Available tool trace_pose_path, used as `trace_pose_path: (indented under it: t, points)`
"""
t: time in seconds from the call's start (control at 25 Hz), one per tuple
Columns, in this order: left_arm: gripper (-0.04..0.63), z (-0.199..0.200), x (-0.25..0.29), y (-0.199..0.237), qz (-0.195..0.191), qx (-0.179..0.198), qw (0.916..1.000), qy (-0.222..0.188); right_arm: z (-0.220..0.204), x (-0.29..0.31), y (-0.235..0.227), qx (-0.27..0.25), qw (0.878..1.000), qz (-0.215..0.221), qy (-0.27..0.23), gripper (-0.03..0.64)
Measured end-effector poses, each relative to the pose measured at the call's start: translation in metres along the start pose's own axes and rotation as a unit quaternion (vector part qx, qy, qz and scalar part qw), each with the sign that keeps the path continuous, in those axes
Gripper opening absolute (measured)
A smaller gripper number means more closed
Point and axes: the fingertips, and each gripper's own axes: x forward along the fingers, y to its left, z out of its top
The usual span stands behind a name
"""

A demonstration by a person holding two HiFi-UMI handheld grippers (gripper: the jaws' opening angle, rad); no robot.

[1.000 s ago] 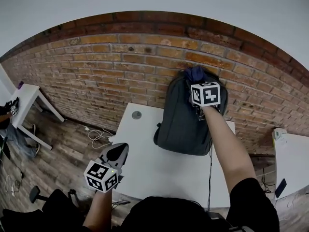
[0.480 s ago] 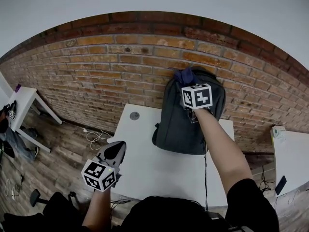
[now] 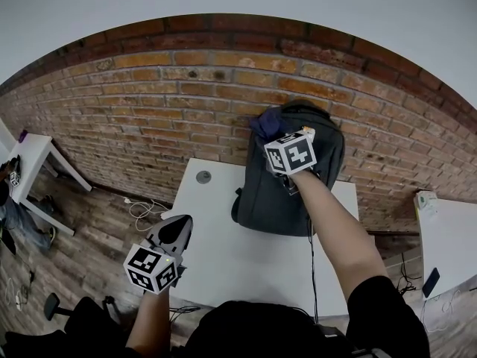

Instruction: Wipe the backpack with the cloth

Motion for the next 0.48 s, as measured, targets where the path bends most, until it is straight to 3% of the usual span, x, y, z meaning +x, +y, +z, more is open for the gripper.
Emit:
trace_pose_path:
  t: [0.12, 0.48]
  points:
    - [-0.005, 0.001, -0.002, 0.0, 0.001, -0.001, 1.0, -0.002, -0.023, 0.007, 0.019, -0.017, 1.0, 0.015, 0.019, 0.06]
    - [-0.005, -0.002, -0.019, 0.008, 0.014, -0.005, 0.9999, -0.004, -0.088, 0.005, 0.071, 0.005, 0.997, 0.056, 0.051, 0.061]
